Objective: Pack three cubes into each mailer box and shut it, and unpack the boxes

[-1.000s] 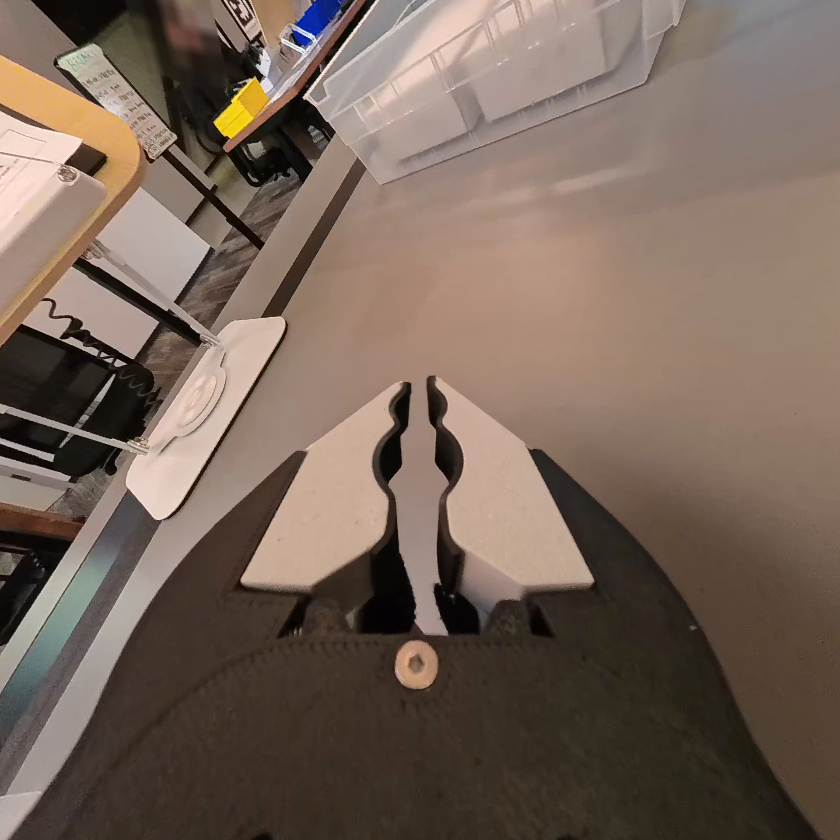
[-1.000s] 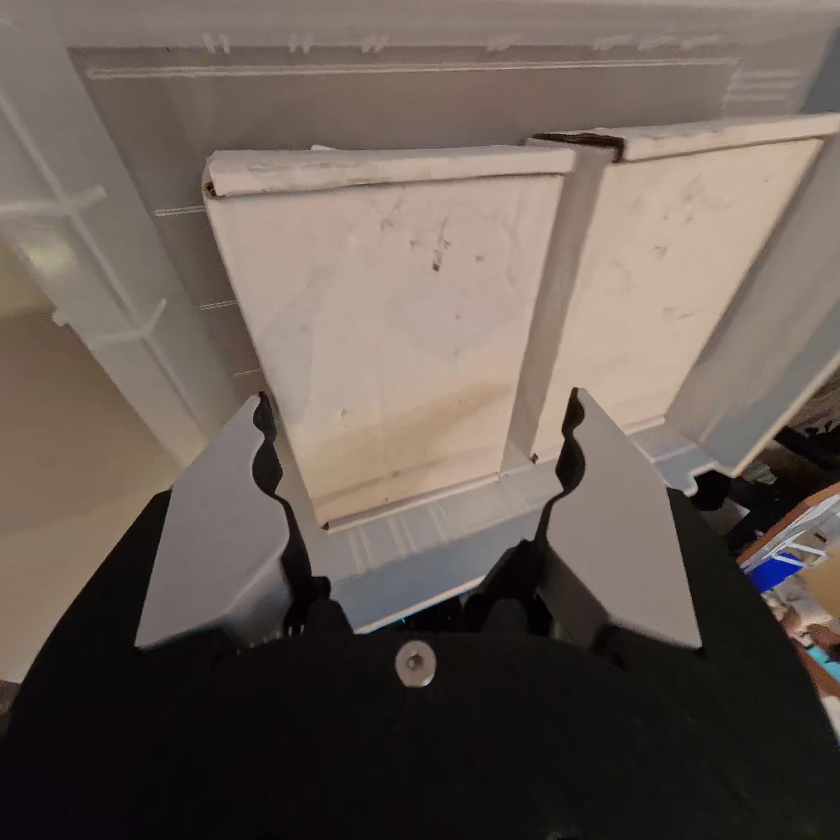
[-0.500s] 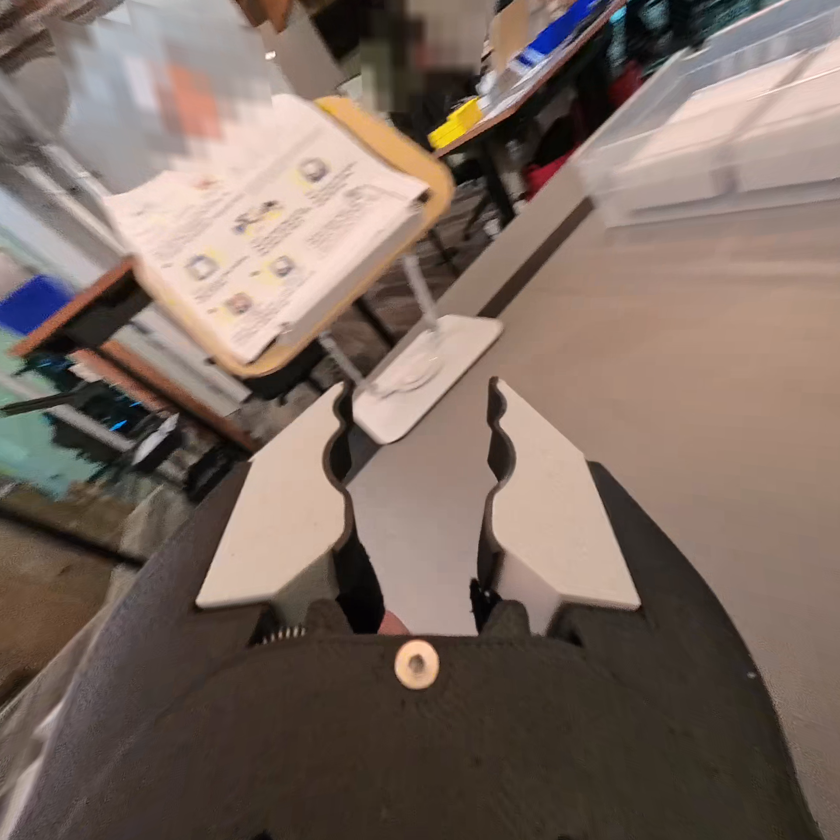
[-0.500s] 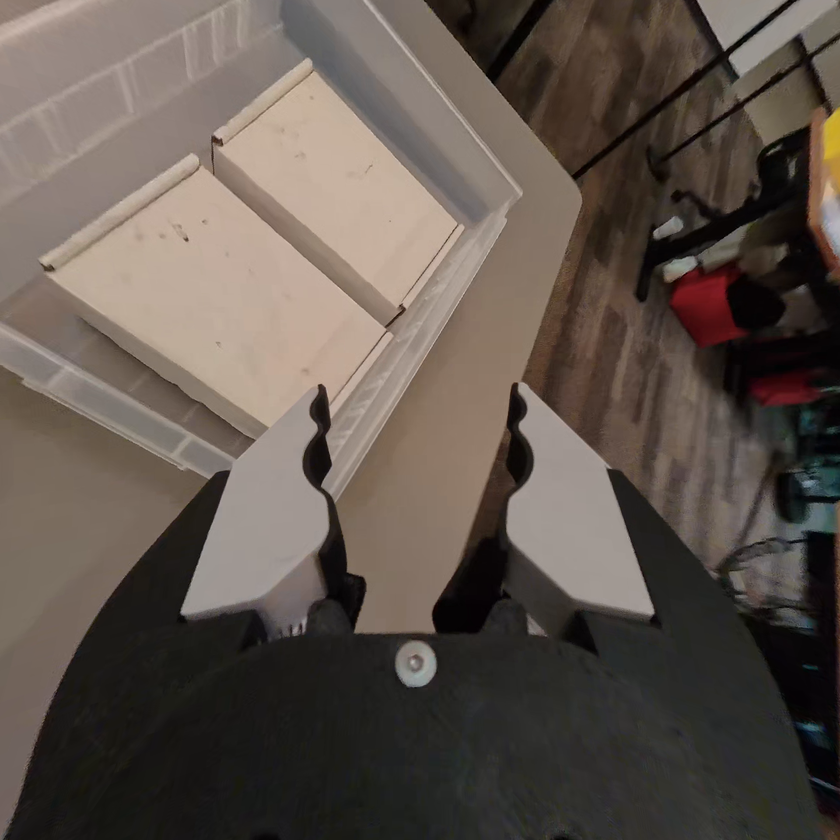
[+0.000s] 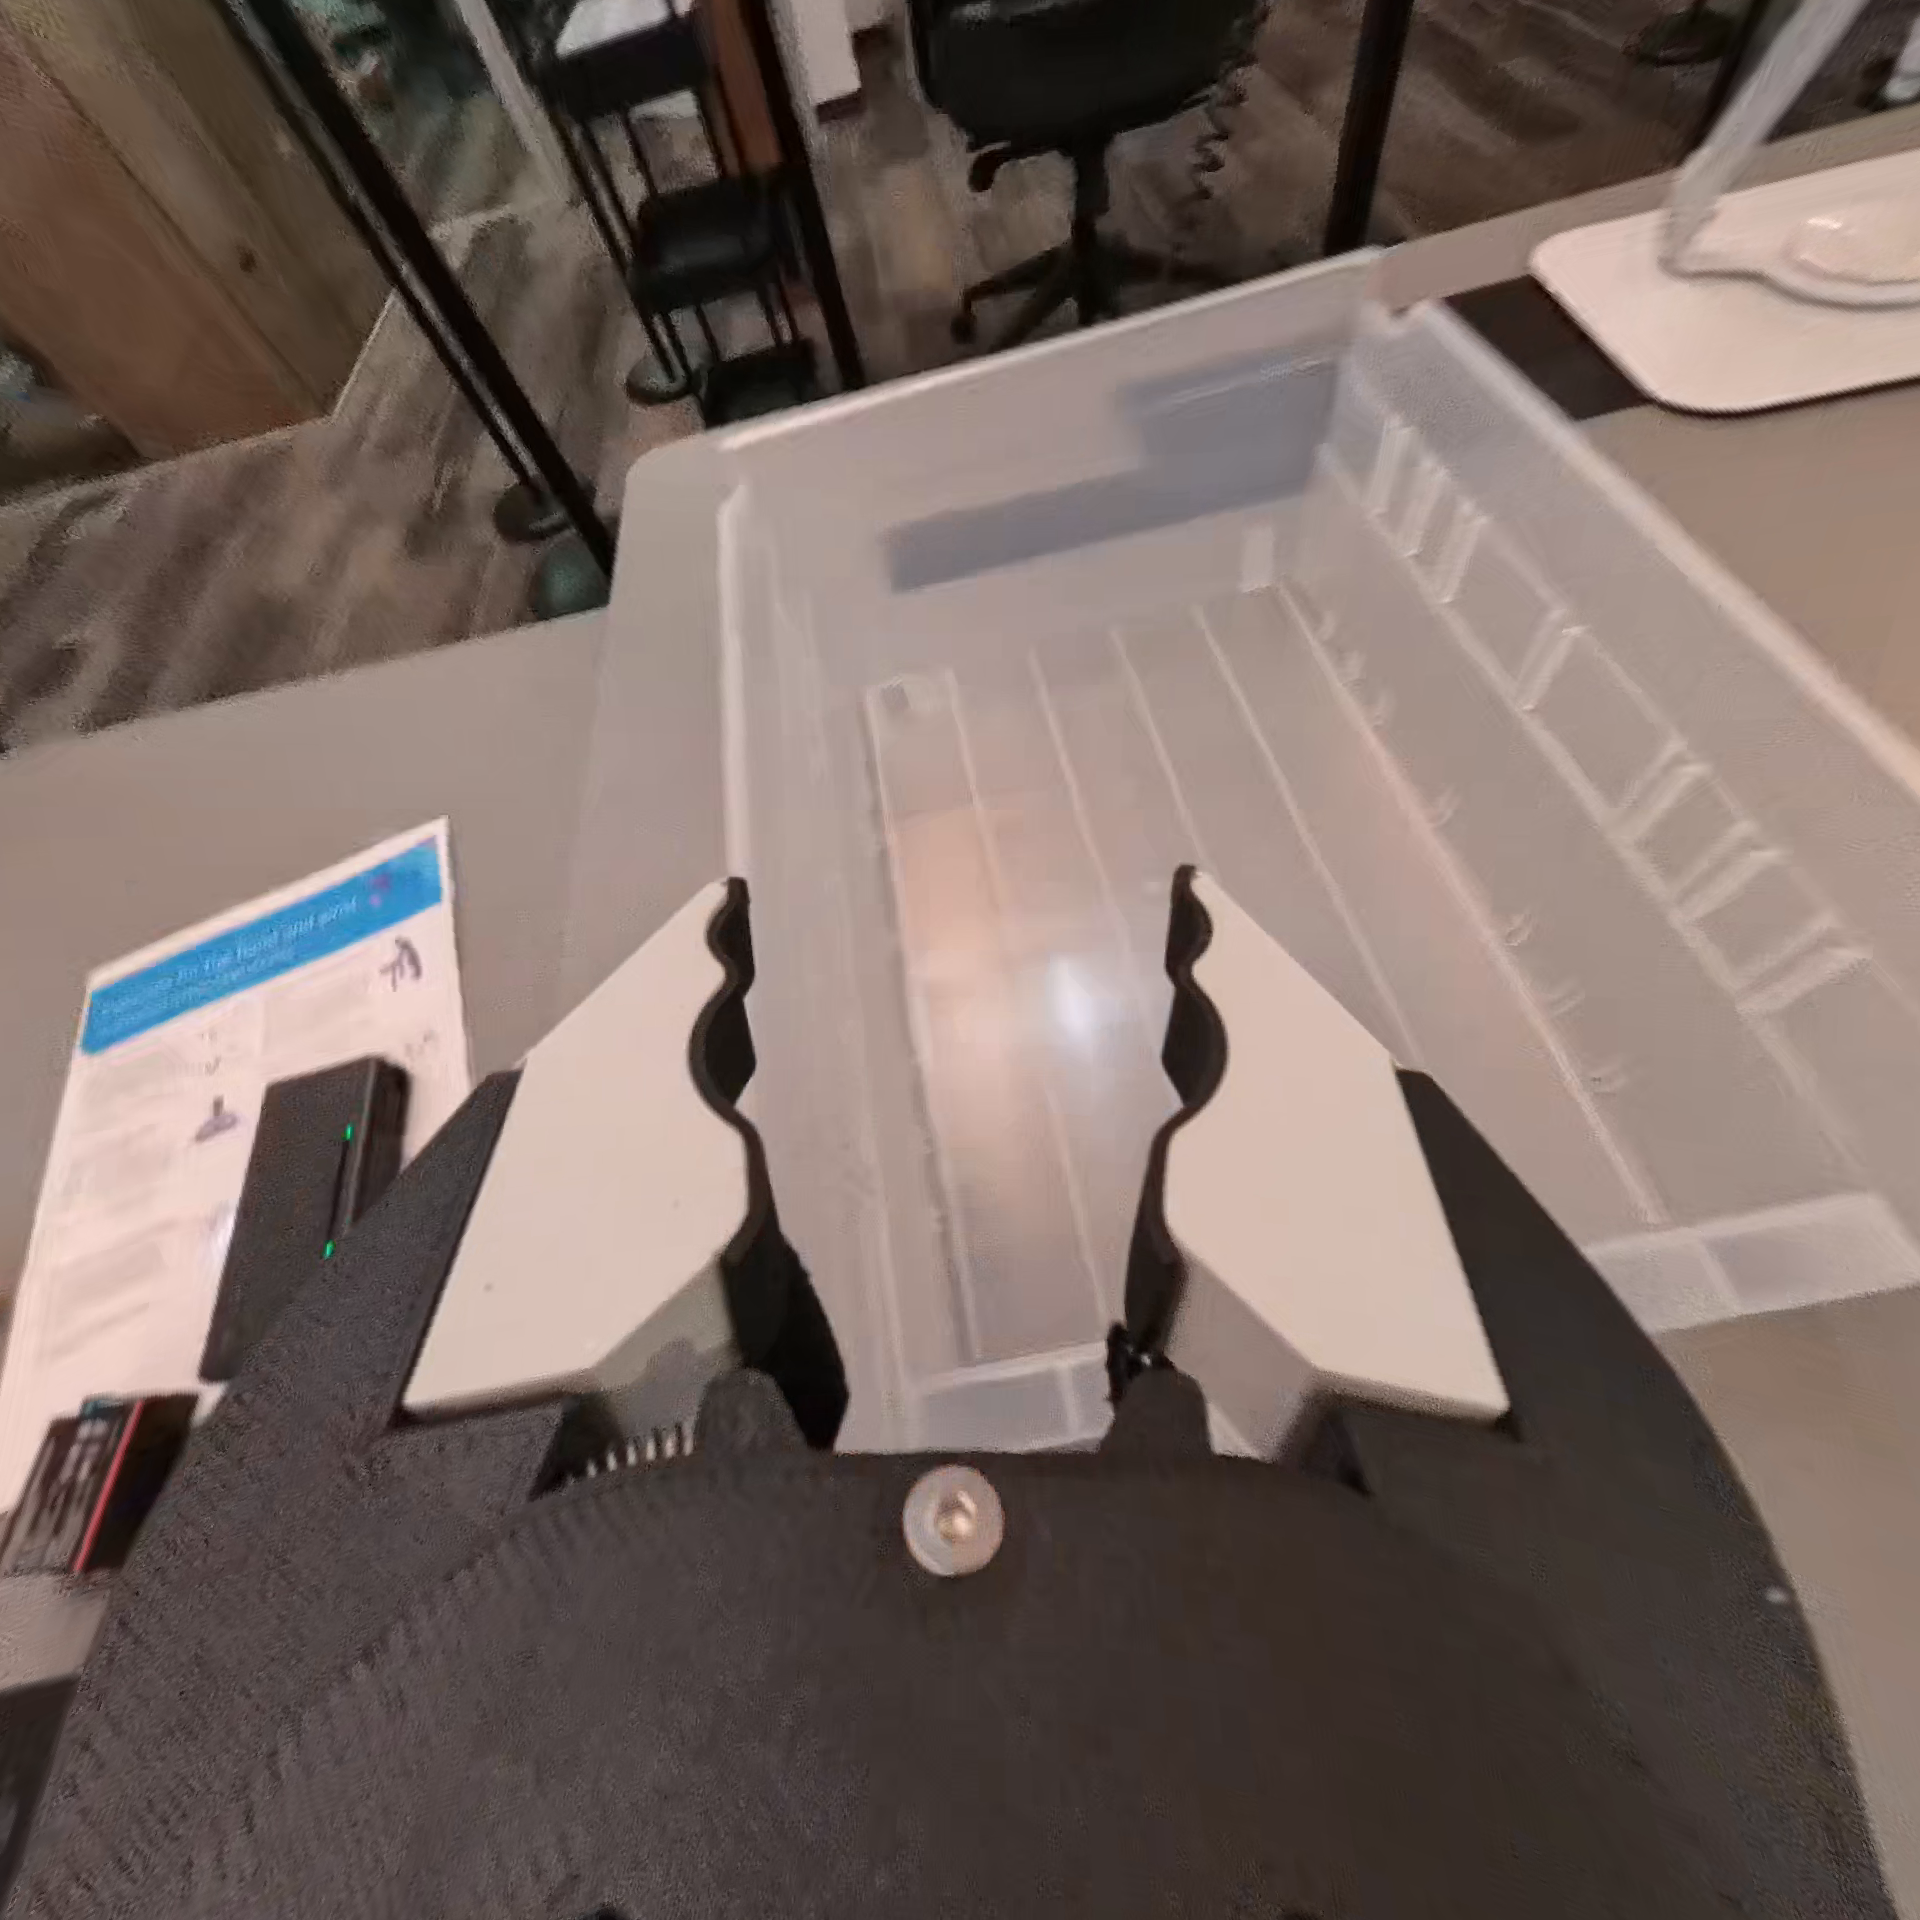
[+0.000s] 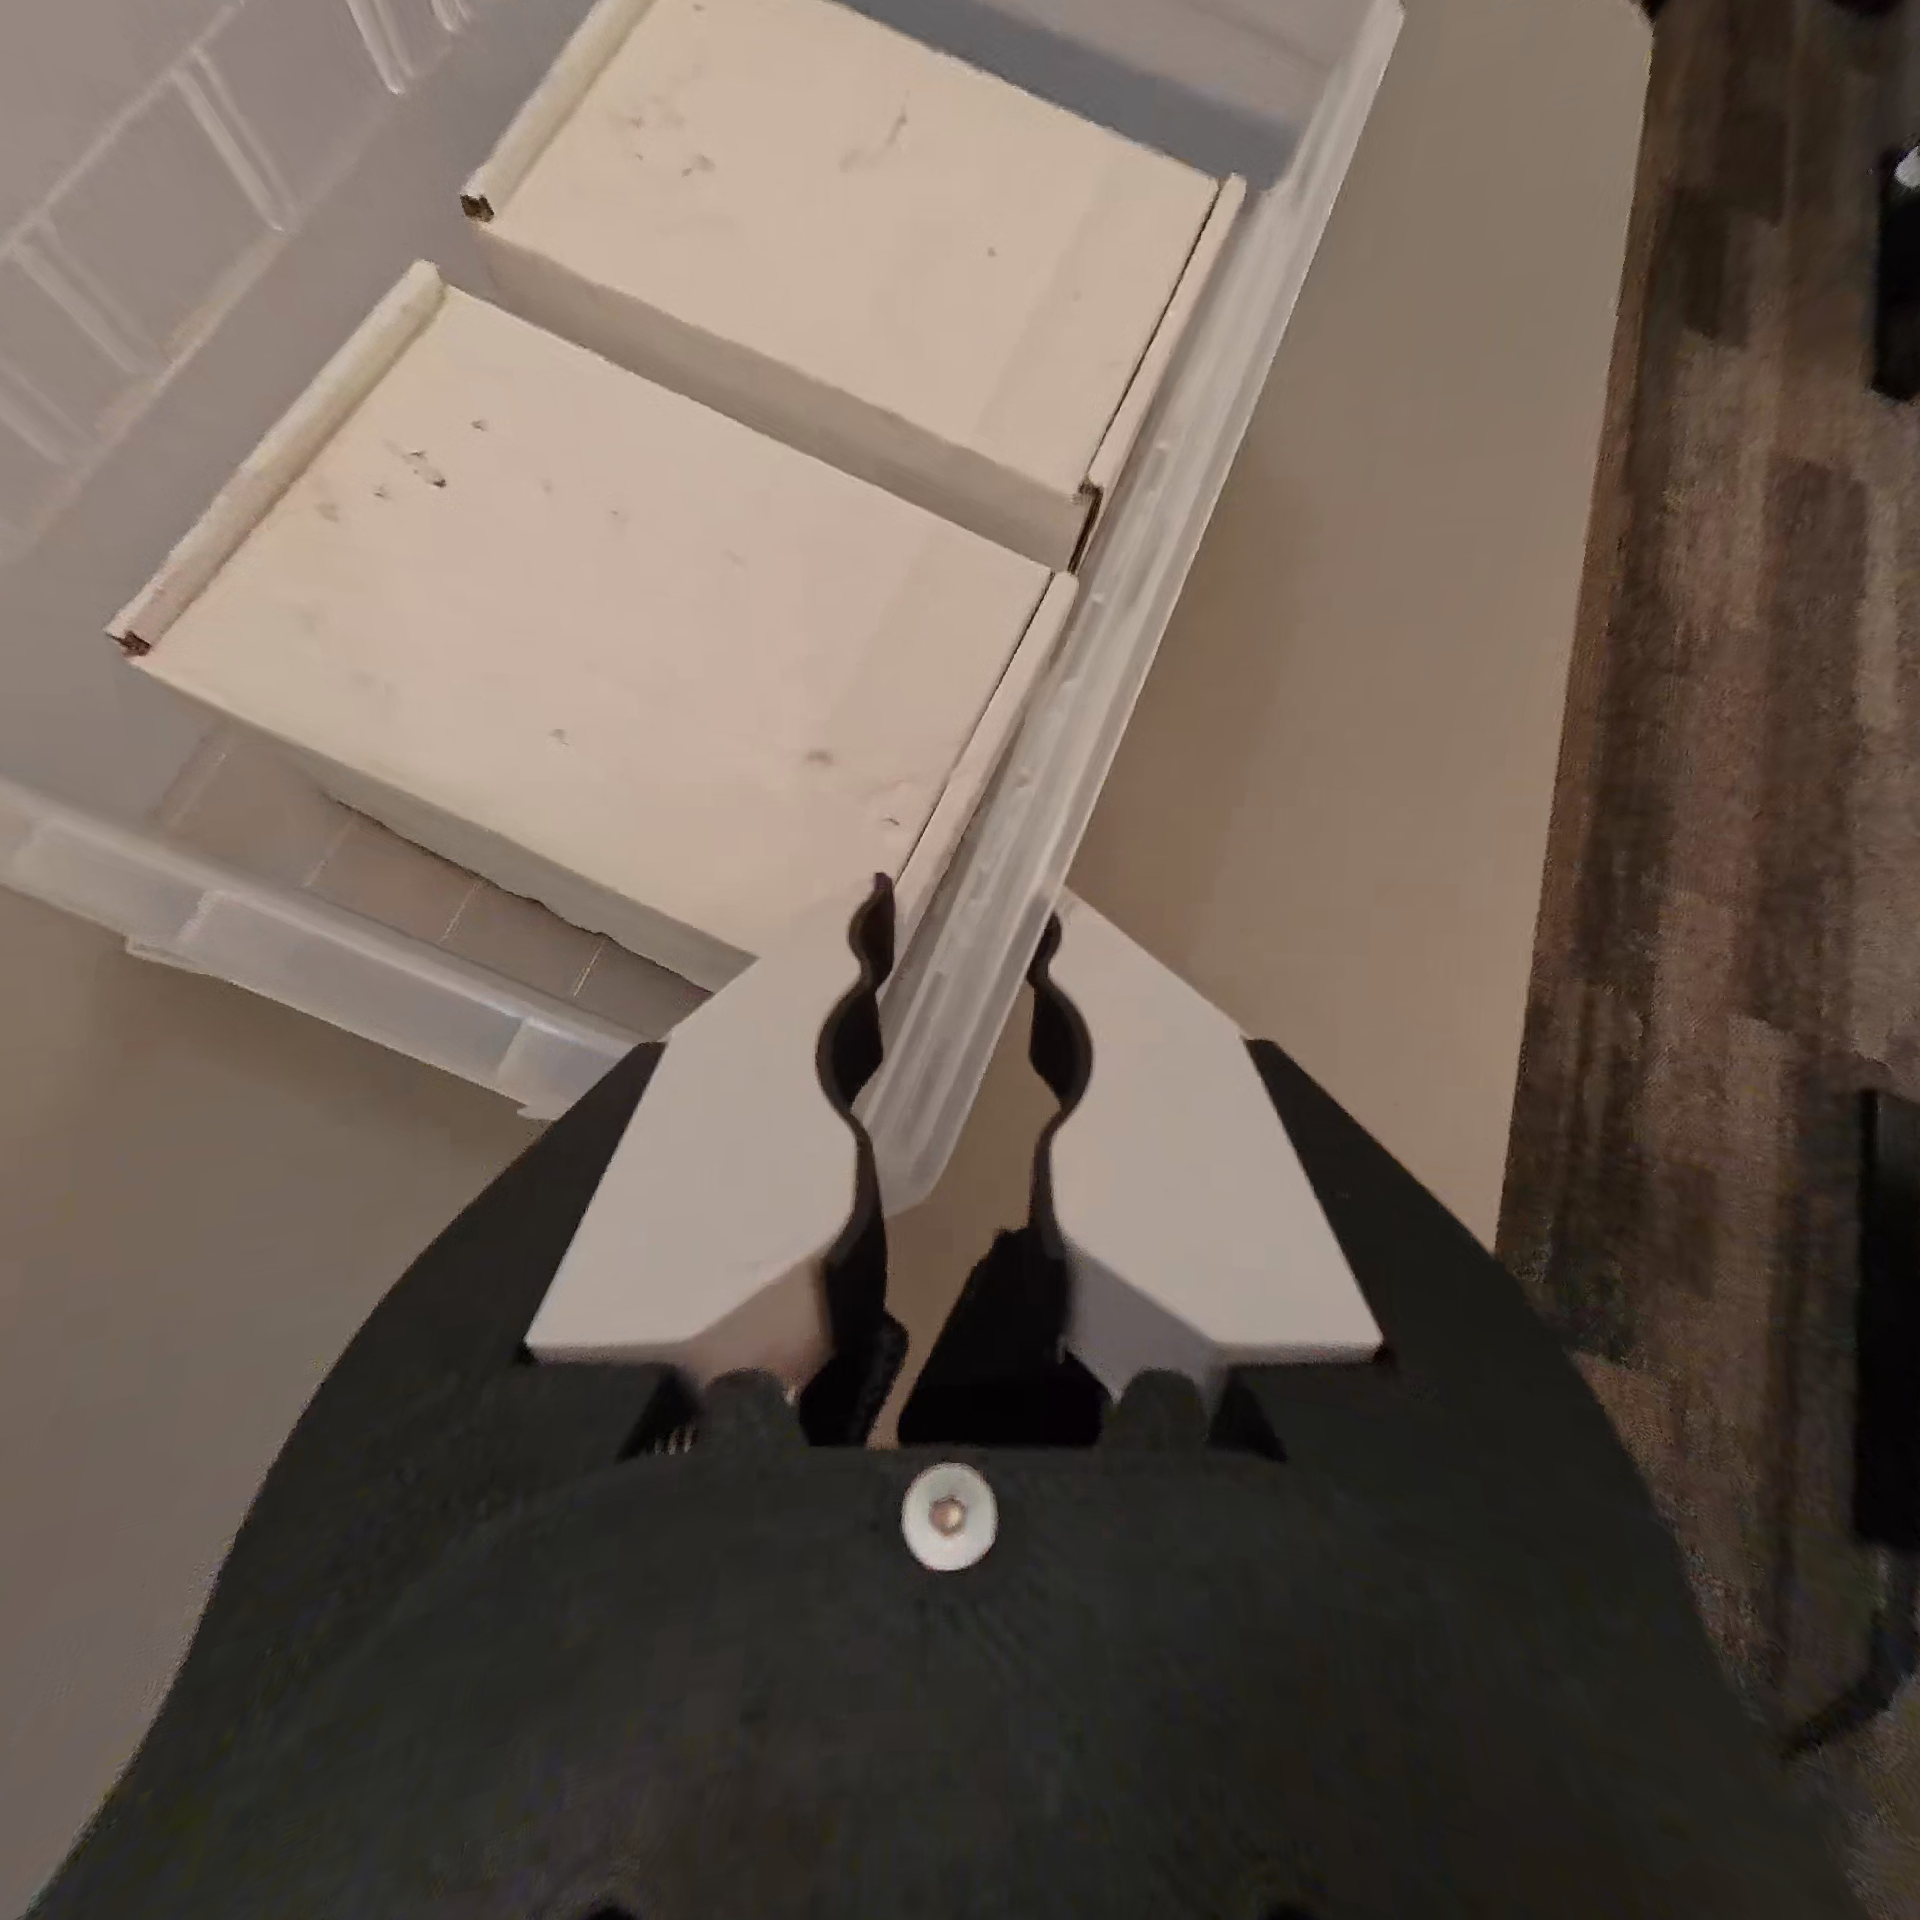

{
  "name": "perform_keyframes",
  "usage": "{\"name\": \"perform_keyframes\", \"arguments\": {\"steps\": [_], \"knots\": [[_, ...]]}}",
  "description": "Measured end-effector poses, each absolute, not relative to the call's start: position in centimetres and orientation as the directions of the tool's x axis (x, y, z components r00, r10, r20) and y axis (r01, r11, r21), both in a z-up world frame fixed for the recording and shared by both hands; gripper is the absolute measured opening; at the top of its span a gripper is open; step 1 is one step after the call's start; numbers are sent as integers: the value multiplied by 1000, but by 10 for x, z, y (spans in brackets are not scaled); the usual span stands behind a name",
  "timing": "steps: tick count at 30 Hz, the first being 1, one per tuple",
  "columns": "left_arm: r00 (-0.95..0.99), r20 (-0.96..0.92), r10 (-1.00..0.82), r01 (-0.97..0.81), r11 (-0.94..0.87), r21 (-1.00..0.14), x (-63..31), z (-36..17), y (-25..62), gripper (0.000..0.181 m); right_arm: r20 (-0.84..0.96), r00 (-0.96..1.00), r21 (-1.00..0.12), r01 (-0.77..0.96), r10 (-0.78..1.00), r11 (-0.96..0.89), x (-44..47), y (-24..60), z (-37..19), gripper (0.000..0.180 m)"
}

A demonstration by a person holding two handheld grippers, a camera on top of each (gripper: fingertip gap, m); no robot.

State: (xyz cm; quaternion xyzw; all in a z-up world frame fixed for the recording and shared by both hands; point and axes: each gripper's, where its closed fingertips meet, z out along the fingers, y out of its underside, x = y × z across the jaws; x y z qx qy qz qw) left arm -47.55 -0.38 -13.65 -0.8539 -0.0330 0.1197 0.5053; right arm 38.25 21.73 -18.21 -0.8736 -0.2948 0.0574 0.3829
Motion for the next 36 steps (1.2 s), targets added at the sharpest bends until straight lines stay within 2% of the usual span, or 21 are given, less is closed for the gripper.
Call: {"name": "perform_keyframes", "arguments": {"steps": [2, 5, 8, 12, 14, 23, 31, 36], "knots": [[957, -181, 227, -49, -487, -872, -495, -146, -9, 79, 112, 838, -730, 434, 534, -528, 383, 220, -184, 18], [951, -200, 237, -55, -507, -860, -507, -160, -11, 69, 68, 865, -753, 372, 498, -543, 383, 220, -183, 11], [967, -131, 217, 22, -586, -810, -512, -194, -14, 49, 89, 883, -754, 362, 461, -548, 383, 219, -183, 7], [975, 41, 218, 143, -478, -867, -508, -195, -7, 23, 121, 879, -757, 382, 461, -530, 368, 210, -183, 6], [972, 20, 233, 132, -475, -870, -514, -195, -8, 3, 113, 877, -767, 376, 468, -519, 356, 204, -182, 6], [966, 21, 259, 114, -348, -931, -511, -183, -12, 3, 122, 848, -791, 397, 515, -465, 284, 174, -182, 5], [960, 25, 278, 76, -176, -982, -514, -128, -27, 4, 80, 815, -828, 375, 575, -416, 180, 147, -181, 6], [953, 96, 288, 106, -17, -994, -522, -84, -41, 4, 36, 775, -851, 355, 630, -387, 103, 129, -180, 9]]}}
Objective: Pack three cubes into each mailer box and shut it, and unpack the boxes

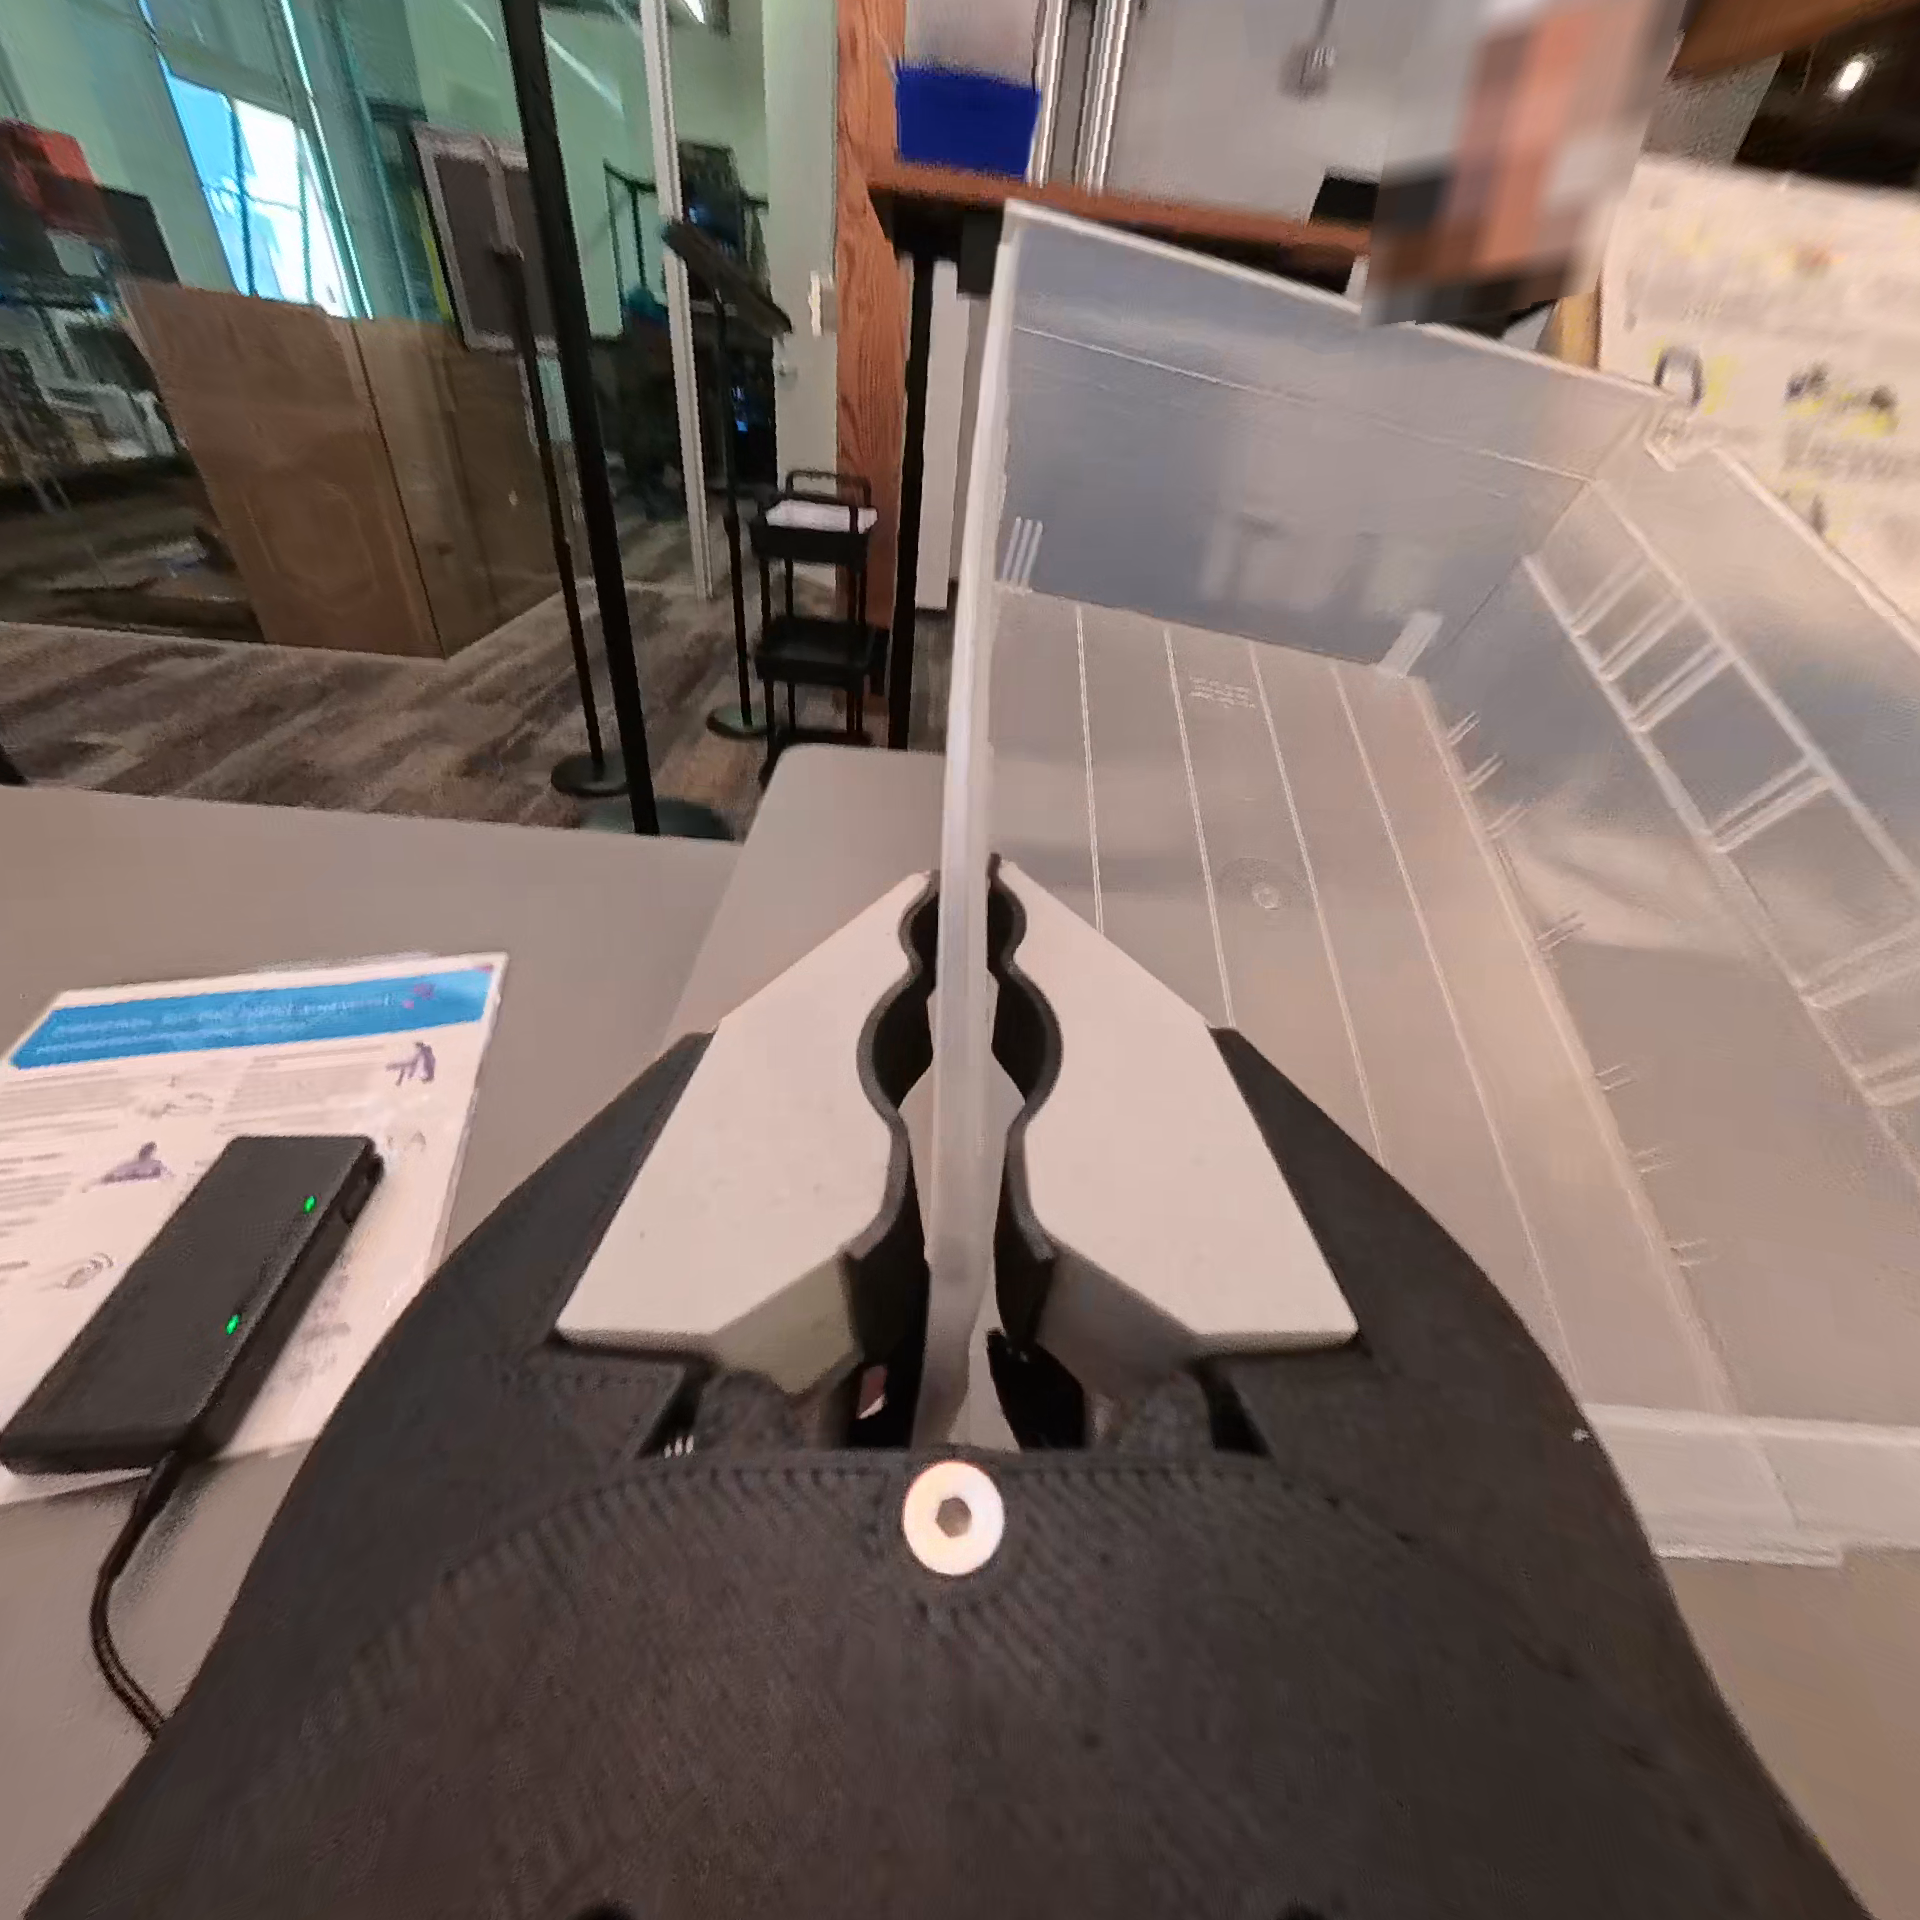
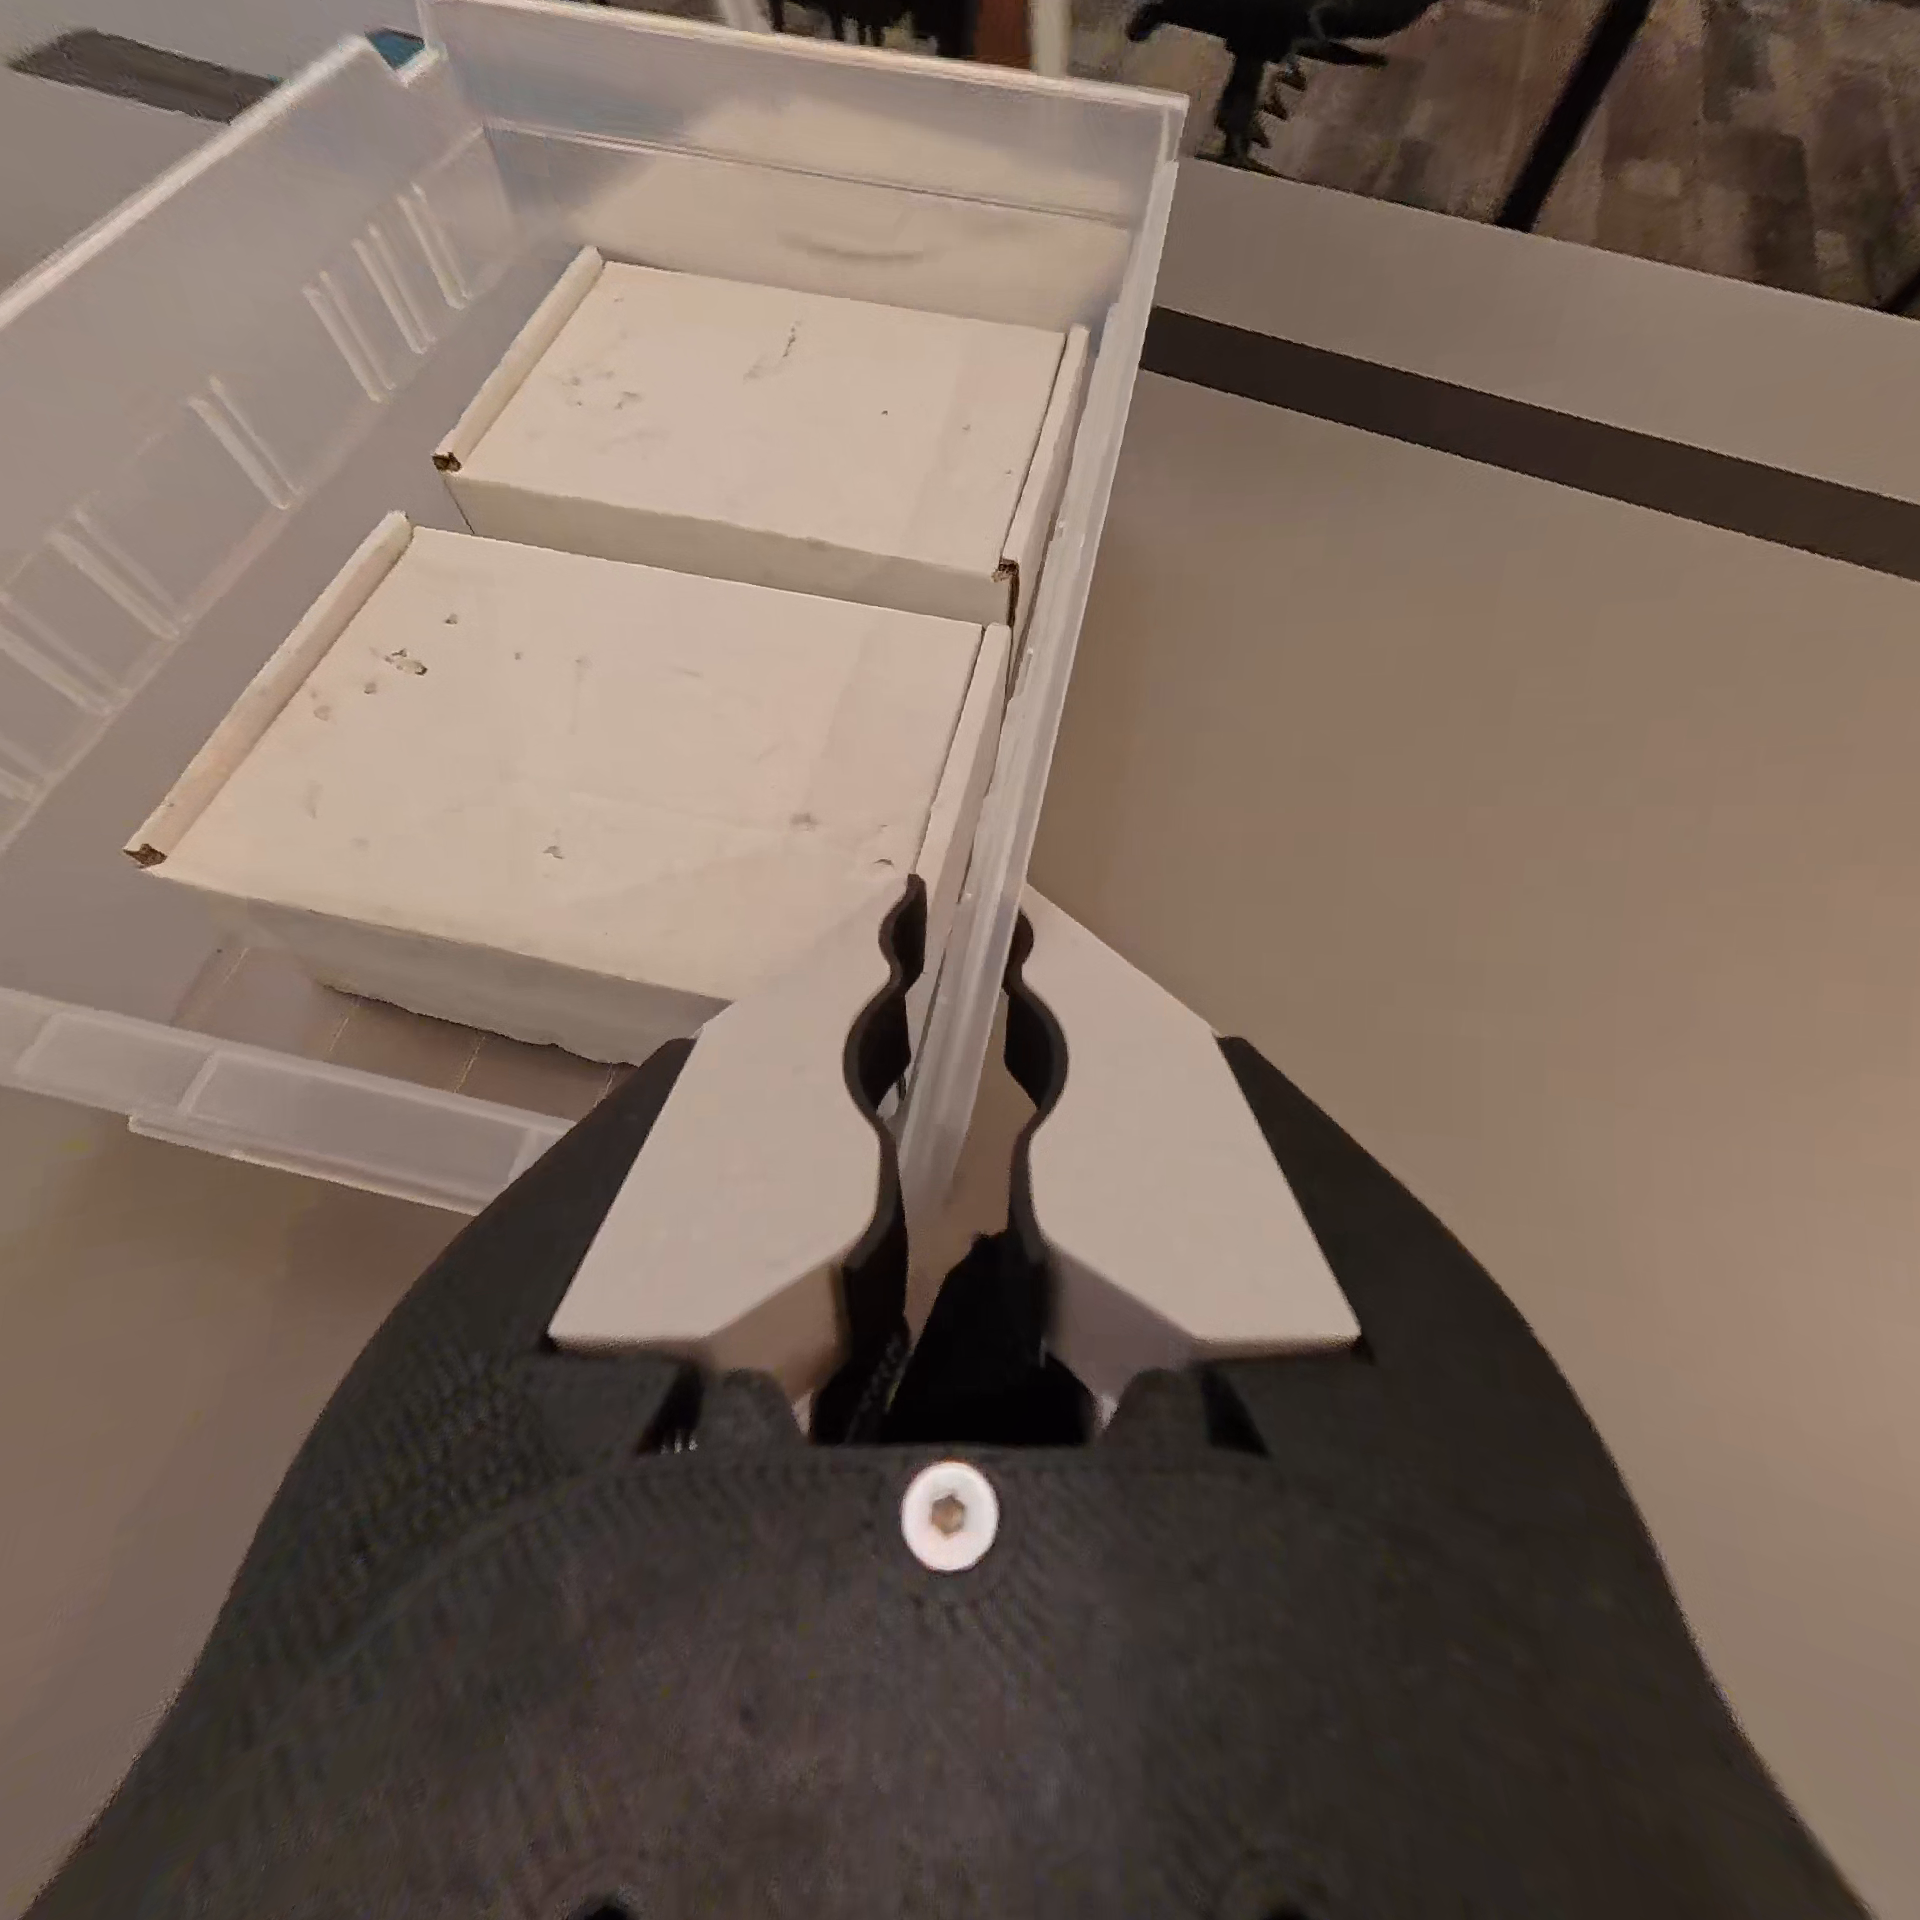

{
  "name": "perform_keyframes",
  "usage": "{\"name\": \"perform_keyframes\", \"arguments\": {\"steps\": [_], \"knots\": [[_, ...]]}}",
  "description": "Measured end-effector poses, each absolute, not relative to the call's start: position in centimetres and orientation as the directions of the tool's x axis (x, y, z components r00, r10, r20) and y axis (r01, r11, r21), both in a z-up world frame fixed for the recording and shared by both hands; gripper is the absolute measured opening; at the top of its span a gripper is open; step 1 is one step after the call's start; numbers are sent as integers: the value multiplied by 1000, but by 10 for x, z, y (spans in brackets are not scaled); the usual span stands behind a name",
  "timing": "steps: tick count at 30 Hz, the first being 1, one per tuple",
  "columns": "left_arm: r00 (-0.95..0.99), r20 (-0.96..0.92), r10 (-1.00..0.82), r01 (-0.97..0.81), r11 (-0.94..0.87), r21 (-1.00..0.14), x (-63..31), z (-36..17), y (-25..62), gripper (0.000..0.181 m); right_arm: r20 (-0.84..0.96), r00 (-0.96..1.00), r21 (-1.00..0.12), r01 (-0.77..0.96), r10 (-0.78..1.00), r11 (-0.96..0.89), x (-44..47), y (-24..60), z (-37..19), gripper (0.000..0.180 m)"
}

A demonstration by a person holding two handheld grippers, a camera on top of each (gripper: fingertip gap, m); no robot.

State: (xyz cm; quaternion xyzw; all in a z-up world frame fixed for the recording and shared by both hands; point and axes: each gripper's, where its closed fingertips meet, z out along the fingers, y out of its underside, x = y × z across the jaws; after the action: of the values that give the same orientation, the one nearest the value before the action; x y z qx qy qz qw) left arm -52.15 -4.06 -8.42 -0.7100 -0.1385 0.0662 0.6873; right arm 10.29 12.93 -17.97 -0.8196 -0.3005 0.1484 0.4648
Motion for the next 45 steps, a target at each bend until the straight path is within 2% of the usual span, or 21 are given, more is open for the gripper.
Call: {"name": "perform_keyframes", "arguments": {"steps": [3, 7, 11, 24, 35, 40, 41, 42, 43, 45], "knots": [[952, 122, 281, 108, 64, -992, -526, -56, -52, 4, 29, 749, -854, 362, 662, -373, 54, 118, -180, 14], [950, 154, 272, 120, 135, -984, -530, -32, -67, 4, 46, 706, -857, 392, 707, -335, -12, 106, -181, 38], [950, 151, 274, 109, 164, -980, -535, -16, -82, 4, 19, 654, -869, 385, 756, -311, -72, 93, -181, 36], [935, 141, 326, 83, 186, -979, -551, -2, -138, 3, 13, 533, -900, 374, 846, -222, -233, 58, -183, 43], [921, 143, 363, 69, 208, -976, -560, 9, -162, 3, 75, 475, -906, 399, 877, -138, -325, 24, -184, 50], [927, 137, 350, 68, 203, -977, -555, 10, -157, 3, 63, 438, -902, 409, 897, -136, -350, 14, -185, 47], [929, 134, 346, 67, 199, -978, -553, 10, -156, 3, 49, 408, -897, 420, 912, -140, -355, 8, -187, 53], [930, 129, 343, 64, 196, -979, -551, 10, -154, 3, 34, 376, -888, 436, 926, -144, -359, -1, -191, 67], [932, 126, 339, 62, 193, -979, -548, 10, -152, 3, 26, 366, -893, 426, 930, -143, -361, -6, -189, 70], [936, 126, 328, 65, 191, -979, -542, 11, -147, 3, 26, 341, -899, 419, 940, -127, -357, -12, -181, 97]]}}
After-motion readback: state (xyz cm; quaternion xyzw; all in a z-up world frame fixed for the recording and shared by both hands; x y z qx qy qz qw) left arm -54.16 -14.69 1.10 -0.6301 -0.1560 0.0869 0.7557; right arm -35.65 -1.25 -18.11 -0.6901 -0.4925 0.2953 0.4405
